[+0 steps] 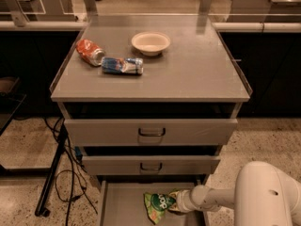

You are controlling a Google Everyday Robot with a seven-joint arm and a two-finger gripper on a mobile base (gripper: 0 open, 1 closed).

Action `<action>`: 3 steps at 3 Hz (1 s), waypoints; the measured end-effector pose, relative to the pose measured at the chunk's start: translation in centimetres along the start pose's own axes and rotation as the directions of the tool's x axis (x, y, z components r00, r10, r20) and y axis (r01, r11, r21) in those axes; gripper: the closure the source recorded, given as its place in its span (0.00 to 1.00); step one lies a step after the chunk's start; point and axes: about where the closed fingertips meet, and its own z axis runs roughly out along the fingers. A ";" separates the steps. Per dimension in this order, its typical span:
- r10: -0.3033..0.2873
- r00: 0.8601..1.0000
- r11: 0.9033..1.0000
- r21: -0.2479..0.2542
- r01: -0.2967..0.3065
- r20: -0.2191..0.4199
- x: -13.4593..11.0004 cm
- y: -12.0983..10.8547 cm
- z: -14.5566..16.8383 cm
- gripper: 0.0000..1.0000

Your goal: Place green rice chip bag into bottom drawer

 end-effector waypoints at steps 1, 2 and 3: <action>0.000 1.000 1.000 0.000 0.000 0.000 0.0 0.0 0.0 0.81; 0.000 1.000 1.000 0.000 0.000 0.000 0.0 0.0 0.0 0.58; 0.000 1.000 1.000 0.000 0.000 0.000 0.0 0.0 0.0 0.35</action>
Offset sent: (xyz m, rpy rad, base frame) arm 0.0000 0.0000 0.0000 0.0000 0.0000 0.0000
